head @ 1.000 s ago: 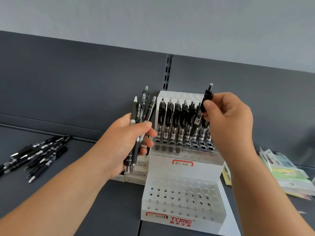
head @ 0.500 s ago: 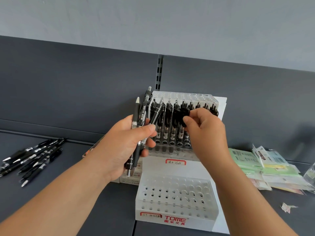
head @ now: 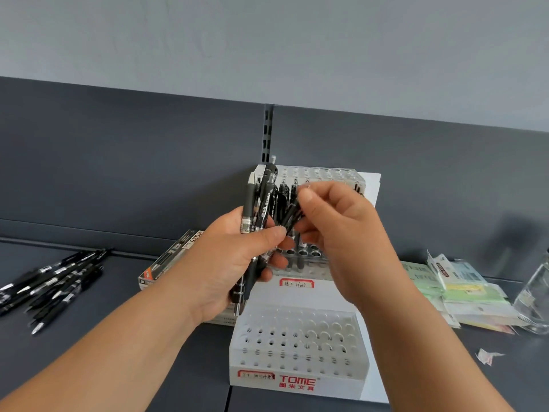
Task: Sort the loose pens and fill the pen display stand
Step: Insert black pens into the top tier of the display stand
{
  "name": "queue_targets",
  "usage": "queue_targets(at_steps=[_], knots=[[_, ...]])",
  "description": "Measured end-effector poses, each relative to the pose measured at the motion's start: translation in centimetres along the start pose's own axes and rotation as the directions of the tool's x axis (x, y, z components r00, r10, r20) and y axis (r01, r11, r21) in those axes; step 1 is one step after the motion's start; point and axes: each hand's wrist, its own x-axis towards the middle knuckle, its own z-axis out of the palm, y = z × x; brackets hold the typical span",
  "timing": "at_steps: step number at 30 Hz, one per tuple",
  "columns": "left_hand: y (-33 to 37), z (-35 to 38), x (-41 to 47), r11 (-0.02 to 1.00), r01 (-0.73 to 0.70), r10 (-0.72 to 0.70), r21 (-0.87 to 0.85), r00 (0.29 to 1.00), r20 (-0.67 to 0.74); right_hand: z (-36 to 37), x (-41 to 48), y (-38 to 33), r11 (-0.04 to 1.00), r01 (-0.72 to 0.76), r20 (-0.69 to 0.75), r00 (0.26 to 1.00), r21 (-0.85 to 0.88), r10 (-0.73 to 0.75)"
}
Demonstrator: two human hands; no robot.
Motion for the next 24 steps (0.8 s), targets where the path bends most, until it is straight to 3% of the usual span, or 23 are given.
queue_targets(at_steps=[6, 10, 16, 19, 24], knots=[[-0.3, 1.2, 0.2, 0.999, -0.035, 0.035, 0.038, 0.999, 0.007, -0.9, -0.6, 0.3, 0.948, -0.154, 0.057, 0.988, 0.279, 0.144], [-0.5, 1.7, 0.5, 0.999, -0.028, 0.028, -0.019, 0.999, 0.025, -2.6, 0.0, -0.6, 0.987, -0.01, -0.095, 0.995, 0.162, 0.026], [-1.1, 1.5, 1.0, 1.0, -0.015, 0.017, 0.016, 0.997, -0.078, -5.2, 1.2, -2.3, 0.97, 0.197, -0.306, 0.923, -0.14, -0.232], [-1.3, 1.5, 1.0, 0.996, -0.005, 0.013, 0.084, 0.995, -0.1, -5.0, 1.9, -2.0, 0.923, 0.231, -0.309, 0.893, -0.309, -0.327], [-1.4, 1.5, 0.8, 0.989, -0.013, 0.028, 0.149, 0.995, -0.099, -4.0, 2.5, -0.7, 0.889, 0.201, -0.256, 0.91, -0.412, -0.325]])
